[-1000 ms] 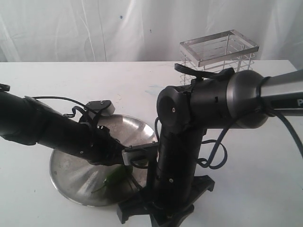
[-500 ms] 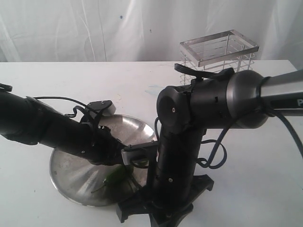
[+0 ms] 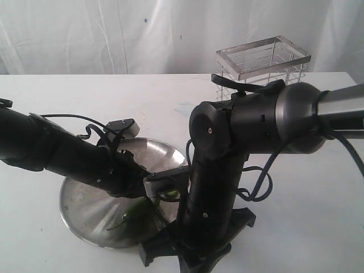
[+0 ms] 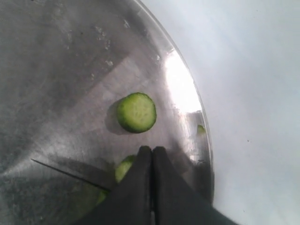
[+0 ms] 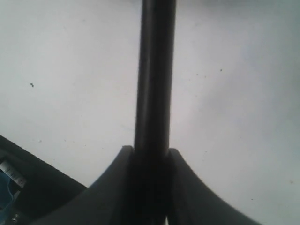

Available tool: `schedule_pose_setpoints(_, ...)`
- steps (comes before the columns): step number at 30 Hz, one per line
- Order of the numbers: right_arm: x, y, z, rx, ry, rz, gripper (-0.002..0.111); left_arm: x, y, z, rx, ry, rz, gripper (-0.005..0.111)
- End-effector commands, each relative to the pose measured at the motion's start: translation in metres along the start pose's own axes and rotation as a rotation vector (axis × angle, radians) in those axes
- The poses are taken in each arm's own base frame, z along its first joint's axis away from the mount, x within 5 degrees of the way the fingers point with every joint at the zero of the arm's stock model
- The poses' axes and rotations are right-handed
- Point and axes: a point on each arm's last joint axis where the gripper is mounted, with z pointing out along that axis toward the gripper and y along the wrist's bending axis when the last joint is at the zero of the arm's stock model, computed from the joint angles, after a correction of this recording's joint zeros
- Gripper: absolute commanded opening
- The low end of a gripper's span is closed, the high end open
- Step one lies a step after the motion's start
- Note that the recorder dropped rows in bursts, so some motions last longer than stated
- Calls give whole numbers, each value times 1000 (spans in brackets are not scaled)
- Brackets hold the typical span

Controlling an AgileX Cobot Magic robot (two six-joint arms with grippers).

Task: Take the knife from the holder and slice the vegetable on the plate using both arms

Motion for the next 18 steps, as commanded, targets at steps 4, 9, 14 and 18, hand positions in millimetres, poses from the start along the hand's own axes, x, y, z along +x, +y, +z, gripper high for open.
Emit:
schedule_pose_setpoints(4, -3, 0, -1, -7, -37, 5, 0, -3, -15, -4, 108, -9, -84, 0)
schedule_pose_setpoints(9, -6, 0, -1, -10, -68, 9, 0, -6, -9, -4, 43, -50, -110, 0)
schedule_pose_setpoints(14, -6, 0, -1, -10, -68, 11, 0, -31, 2, -19, 157, -219, -347, 0)
schedule_pose_setpoints(18, -8, 1, -1, -12, -95, 11, 0, -21, 14, -28, 229, -219, -492, 0)
